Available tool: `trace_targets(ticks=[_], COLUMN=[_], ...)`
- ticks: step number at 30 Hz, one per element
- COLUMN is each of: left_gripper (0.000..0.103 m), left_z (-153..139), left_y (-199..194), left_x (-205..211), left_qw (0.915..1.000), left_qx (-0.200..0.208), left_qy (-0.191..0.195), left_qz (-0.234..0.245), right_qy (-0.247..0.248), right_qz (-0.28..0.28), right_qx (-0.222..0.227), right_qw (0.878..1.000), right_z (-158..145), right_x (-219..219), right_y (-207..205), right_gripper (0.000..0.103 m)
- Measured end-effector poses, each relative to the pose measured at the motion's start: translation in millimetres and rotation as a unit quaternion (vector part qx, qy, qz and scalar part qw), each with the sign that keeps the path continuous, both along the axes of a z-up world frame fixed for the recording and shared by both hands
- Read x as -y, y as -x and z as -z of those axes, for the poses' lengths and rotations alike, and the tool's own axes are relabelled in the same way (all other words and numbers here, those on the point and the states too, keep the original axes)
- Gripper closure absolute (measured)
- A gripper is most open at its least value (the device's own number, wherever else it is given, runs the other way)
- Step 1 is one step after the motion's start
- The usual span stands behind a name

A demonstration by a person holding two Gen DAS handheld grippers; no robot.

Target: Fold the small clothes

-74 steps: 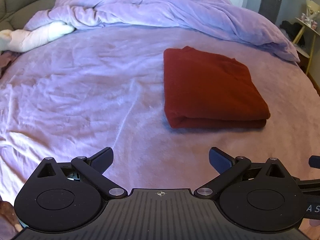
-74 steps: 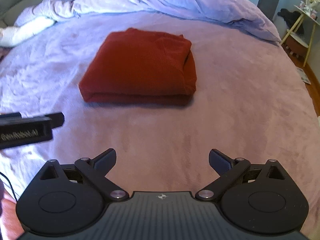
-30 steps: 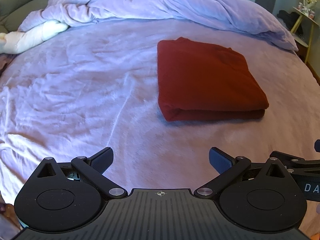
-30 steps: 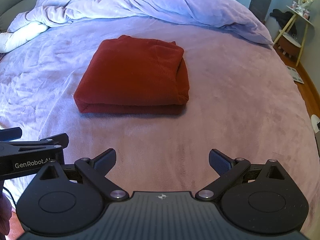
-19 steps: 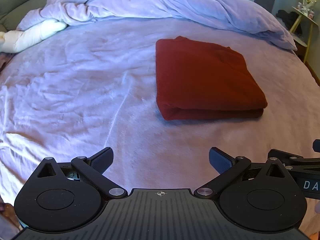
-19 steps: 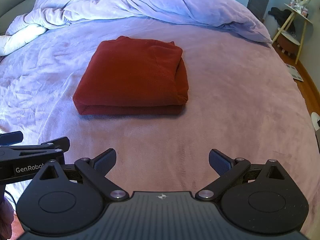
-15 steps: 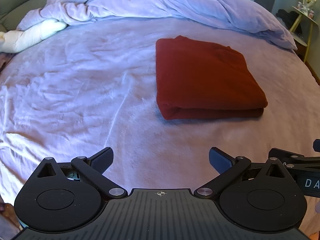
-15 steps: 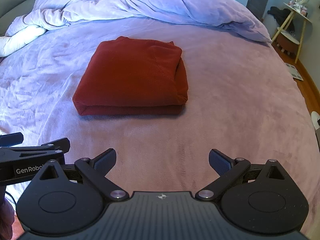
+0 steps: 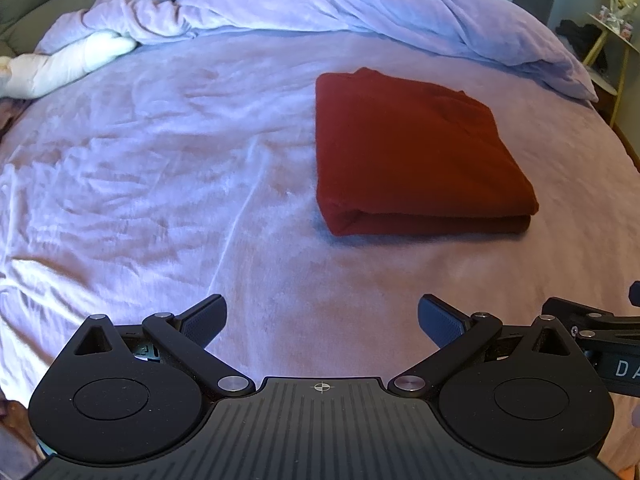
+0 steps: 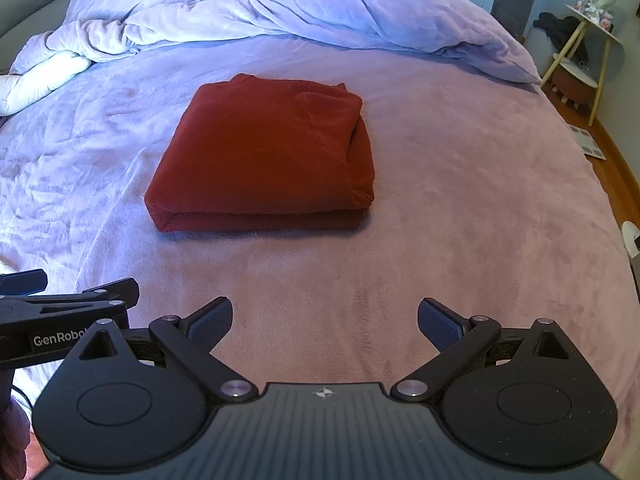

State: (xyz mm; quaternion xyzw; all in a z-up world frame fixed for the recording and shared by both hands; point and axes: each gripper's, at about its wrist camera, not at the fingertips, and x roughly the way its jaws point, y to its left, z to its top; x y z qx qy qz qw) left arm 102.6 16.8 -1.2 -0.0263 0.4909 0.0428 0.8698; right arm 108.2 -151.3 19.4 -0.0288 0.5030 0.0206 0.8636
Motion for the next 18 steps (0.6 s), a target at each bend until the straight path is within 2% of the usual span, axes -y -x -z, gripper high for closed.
trace_targets(ticks=[18], left_gripper=[0.000], left_z=[1.4], left_y=[1.2], left_x=[2.0], left_qw=[1.0000], left_qx=[-0.001], left_qy=[-0.001], left_qz=[0.002], right_qy=[0.001], right_qz=[0.004], right_qx=[0.002], right_qw=[1.000], right_z=[-1.5], right_x=[0.8], right_y=[0.4], right_gripper=[0.004])
